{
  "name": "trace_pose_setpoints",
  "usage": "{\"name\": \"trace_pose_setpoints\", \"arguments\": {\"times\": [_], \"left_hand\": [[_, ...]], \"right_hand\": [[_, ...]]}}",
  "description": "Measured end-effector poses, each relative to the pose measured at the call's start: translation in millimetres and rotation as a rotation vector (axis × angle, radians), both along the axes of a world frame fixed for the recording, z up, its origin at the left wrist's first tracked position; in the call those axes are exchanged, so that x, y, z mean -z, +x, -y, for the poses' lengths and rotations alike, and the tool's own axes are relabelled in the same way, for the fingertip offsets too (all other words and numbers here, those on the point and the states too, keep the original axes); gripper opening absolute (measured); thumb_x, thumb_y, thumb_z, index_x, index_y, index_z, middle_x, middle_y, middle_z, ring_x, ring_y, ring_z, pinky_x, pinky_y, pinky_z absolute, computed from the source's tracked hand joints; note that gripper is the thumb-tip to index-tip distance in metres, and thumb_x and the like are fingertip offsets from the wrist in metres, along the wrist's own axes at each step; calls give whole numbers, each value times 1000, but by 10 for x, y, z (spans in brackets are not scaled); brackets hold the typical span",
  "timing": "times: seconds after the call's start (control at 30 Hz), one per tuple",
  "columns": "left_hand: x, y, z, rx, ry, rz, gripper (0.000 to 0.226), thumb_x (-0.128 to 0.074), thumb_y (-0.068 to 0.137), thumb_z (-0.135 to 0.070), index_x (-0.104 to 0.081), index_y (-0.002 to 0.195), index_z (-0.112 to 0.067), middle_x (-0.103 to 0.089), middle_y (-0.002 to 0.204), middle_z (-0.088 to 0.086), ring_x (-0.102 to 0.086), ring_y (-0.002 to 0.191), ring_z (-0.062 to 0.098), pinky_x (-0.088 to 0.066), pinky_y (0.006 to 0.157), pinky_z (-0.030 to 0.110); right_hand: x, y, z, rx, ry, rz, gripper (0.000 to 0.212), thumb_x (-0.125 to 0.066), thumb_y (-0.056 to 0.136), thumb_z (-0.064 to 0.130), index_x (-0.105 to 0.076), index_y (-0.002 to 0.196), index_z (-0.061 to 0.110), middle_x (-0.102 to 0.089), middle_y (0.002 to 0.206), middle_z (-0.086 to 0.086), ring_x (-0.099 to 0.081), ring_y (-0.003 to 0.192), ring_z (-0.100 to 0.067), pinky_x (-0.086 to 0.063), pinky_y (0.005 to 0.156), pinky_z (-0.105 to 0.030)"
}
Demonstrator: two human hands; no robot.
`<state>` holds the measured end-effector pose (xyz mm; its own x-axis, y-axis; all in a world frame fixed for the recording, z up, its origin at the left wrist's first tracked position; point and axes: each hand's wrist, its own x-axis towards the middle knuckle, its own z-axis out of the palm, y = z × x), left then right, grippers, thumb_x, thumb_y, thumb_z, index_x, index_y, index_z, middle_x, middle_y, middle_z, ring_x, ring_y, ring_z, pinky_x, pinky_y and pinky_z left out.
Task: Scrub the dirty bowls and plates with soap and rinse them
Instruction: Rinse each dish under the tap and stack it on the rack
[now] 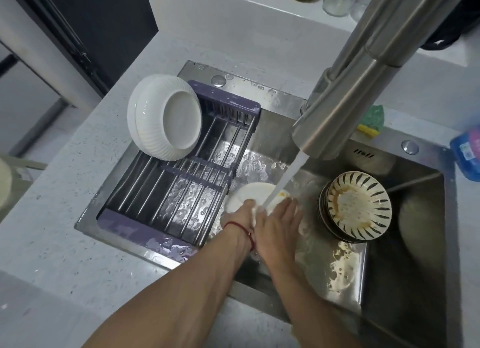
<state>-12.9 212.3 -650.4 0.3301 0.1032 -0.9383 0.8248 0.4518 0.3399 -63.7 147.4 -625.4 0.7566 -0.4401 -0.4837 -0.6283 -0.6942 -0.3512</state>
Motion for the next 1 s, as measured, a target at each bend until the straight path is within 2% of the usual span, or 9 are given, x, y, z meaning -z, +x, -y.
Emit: {"name": "trace_pose_setpoints", "arguments": {"times": [0.13, 0.27, 0.4, 0.5, 0.6, 0.67, 0.77, 0.9, 1.0], "left_hand": [[-207, -63, 14, -75, 50, 74, 80, -86, 76, -5, -47, 146, -9, -65, 123, 23, -68, 99, 43, -59, 46, 48], [-320, -112, -5, -213, 15, 80, 70, -85, 72, 5, -59, 136, -7, -70, 117, 22, -71, 92, 35, -63, 54, 39], [-373, -205, 15, -218, 15, 60, 69, -79, 73, 9, -54, 134, -12, -69, 117, 23, -71, 99, 43, -61, 66, 63], [-435, -214, -2, -238, -50, 50, 70, -78, 72, 13, -56, 134, -9, -70, 116, 23, -72, 96, 42, -62, 60, 58], [-440, -232, -46, -95, -6, 66, 62, -78, 75, 9, -58, 129, -15, -69, 117, 17, -68, 93, 36, -61, 61, 51], [-422, -225, -46, 36, 30, 106, 66, -81, 72, 4, -58, 131, -16, -68, 119, 16, -66, 104, 40, -61, 74, 60], [-487, -183, 6, 144, 64, 177, 73, -89, 65, -3, -59, 129, -21, -70, 114, 12, -67, 106, 39, -61, 80, 61], [-481, -105, 12, 363, 197, 299, 38, -88, 79, -17, -62, 105, -23, -73, 99, 2, -71, 96, 23, -60, 68, 26], [-474, -113, 42, 477, 255, 375, 34, -84, 85, -19, -60, 109, -24, -68, 95, -6, -64, 88, 15, -42, 47, 7]], "right_hand": [[163, 275, 330, 43, 81, -53, 61, -27, 109, 39, -25, 158, 2, -22, 164, -24, -25, 149, -40, -30, 119, -53], [114, 279, 97, -125, 80, 1, 67, -23, 107, 51, -24, 160, 11, -15, 170, -6, -4, 157, -27, -9, 125, -55], [184, 361, 261, -85, 130, -31, 65, -20, 103, 44, -34, 155, 9, -30, 163, -15, -25, 151, -32, -26, 121, -49], [158, 425, 236, -198, 117, -98, 57, -26, 105, 47, -41, 150, 16, -31, 161, -8, -23, 151, -29, -21, 122, -52], [220, 490, 357, -211, 161, -96, 43, -33, 108, 36, -42, 147, 20, -39, 157, -9, -38, 142, -32, -32, 117, -48], [255, 615, 513, -74, 190, -142, 38, -32, 109, 25, -46, 142, 13, -48, 147, -16, -50, 132, -37, -42, 109, -45], [184, 747, 499, -161, 243, -113, 46, -45, 100, 30, -50, 143, 14, -51, 147, -14, -48, 136, -34, -40, 113, -51], [22, 734, 370, -410, 337, 27, 52, -44, 98, 57, -49, 146, 37, -36, 159, 6, -28, 146, -19, -16, 124, -47], [-92, 852, 403, -310, 395, 22, 32, -48, 107, 34, -60, 134, 21, -54, 142, -6, -50, 123, -21, -39, 107, -36]]}}
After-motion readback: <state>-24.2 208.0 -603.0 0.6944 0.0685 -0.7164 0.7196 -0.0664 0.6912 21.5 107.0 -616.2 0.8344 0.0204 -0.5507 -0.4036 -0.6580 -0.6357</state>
